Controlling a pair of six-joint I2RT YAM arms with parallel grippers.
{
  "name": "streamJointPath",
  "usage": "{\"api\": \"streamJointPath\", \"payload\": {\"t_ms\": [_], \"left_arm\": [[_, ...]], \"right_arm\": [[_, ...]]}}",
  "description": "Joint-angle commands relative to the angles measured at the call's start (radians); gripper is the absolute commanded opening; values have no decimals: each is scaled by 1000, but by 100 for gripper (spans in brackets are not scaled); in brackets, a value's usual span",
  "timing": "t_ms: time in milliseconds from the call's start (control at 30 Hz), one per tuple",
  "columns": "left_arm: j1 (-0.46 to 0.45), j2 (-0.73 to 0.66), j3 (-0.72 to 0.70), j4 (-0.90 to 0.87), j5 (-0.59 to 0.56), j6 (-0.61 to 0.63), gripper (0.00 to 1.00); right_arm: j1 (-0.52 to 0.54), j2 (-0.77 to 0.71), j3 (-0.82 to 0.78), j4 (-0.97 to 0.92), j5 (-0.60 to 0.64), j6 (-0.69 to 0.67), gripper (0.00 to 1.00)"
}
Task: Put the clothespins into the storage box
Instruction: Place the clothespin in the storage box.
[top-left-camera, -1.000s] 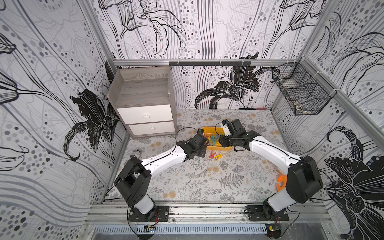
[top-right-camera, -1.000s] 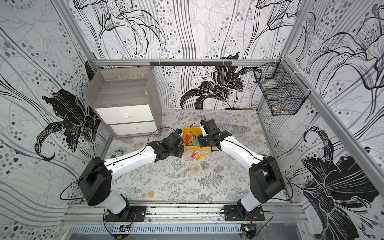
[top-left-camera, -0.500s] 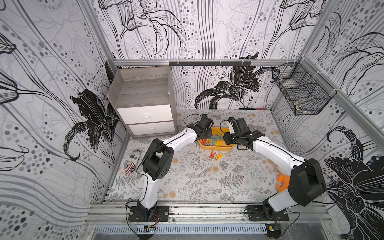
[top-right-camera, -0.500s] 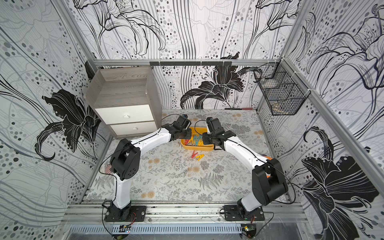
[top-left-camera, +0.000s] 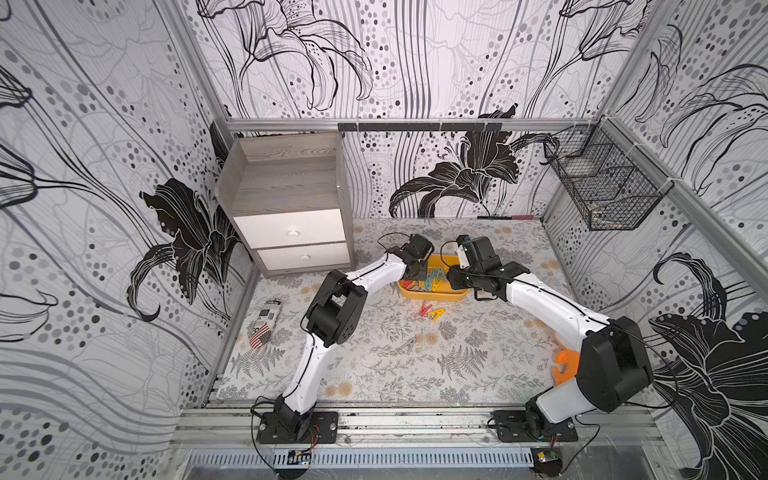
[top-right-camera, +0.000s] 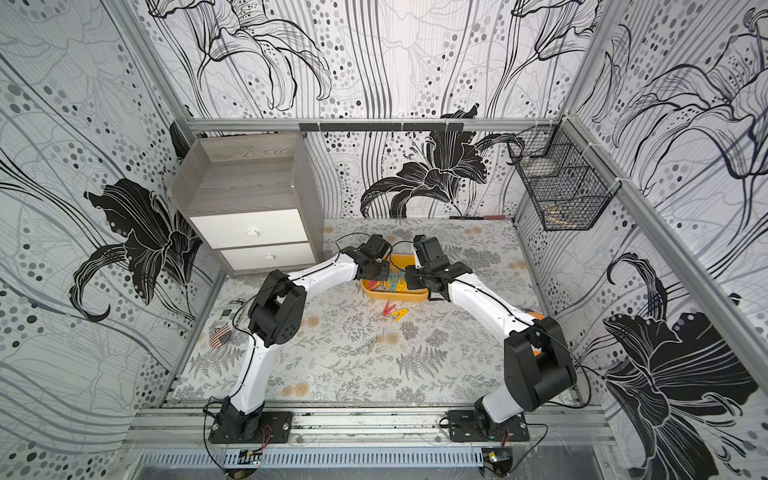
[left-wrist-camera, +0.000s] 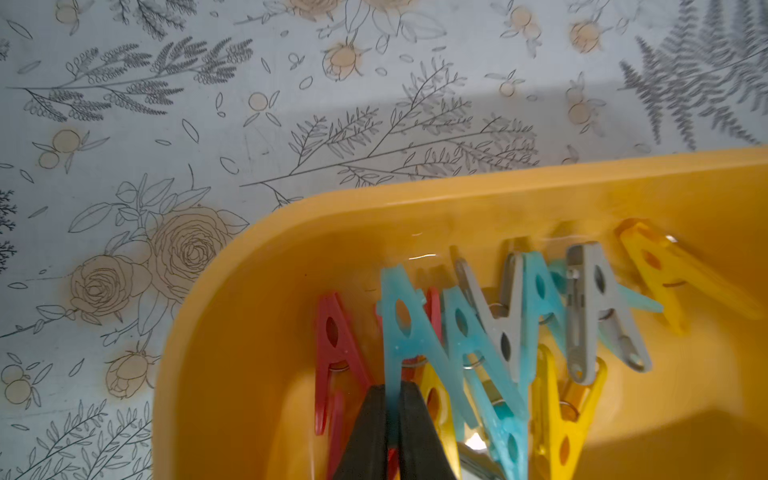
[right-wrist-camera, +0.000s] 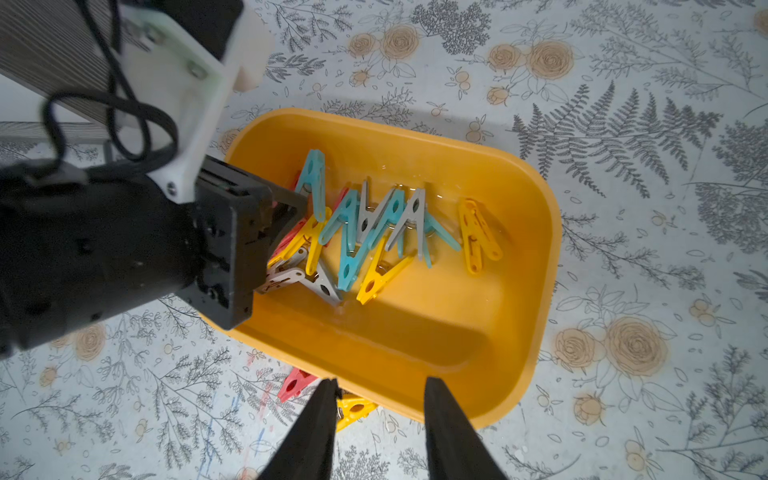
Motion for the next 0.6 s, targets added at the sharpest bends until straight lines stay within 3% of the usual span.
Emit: {"api": "streamJointPath", "payload": {"t_ms": [0, 167, 400, 567], "left_arm": [[8, 35, 35, -30, -46, -16, 13], [13, 40, 41, -43, -49, -23, 17], [14, -41, 39, -26, -18, -9, 29], [13, -116, 57, -26, 1, -13, 31]], "right_arm": [[-4, -1, -17, 6, -10, 10, 39], [-4, -8, -24, 7, -11, 11, 39], [-5, -6, -18, 6, -13, 16, 39], [-5, -7, -17, 4, -15, 16, 39]]}}
